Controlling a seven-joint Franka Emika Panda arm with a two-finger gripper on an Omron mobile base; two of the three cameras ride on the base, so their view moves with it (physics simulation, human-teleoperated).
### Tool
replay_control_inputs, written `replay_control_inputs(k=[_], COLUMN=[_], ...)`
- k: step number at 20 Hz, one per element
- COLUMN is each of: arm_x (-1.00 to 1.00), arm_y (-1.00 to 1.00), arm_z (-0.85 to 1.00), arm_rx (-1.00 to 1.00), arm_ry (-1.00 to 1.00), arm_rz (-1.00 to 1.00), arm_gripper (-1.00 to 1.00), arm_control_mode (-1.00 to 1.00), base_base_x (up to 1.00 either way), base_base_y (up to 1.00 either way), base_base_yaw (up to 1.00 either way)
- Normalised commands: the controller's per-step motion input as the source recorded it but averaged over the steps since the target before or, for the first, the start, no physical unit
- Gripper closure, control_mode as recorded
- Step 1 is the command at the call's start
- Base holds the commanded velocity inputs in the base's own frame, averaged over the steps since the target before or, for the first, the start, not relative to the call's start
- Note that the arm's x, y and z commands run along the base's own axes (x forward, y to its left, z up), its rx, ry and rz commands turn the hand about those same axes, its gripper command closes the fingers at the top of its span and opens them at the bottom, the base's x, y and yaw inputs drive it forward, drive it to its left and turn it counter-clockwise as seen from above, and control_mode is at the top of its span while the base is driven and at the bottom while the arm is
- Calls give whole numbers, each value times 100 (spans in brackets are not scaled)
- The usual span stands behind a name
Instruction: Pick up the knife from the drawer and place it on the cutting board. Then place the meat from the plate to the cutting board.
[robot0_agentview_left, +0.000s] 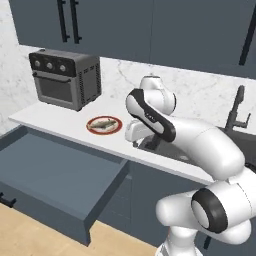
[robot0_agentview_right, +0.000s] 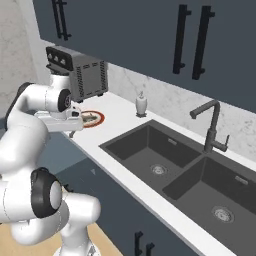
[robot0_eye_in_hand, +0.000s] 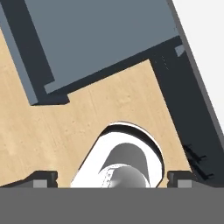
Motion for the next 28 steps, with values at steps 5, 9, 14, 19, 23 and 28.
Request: replay_control_inputs(k=[5,9,14,19,23,28], arm_x=[0,18,86,100,100,100], arm_y=[0,2,16,35,36,18], arm_z=[0,5,4,-1,-13,-63], arm_rx=[0,0,-1,0,0,-5], arm_ry=[0,0,0,2,8,3], arm_rz=[0,0,-10,-38,-37,-46], arm_gripper=[-100,-100,-100,-100,-100,-100], arm_control_mode=[100,-100,-100,-100,-100,-100], base_base_x=[66,36,0,0,0,0], base_base_y=[7,3,0,0,0,0], base_base_yaw=[5,3,0,0,0,0])
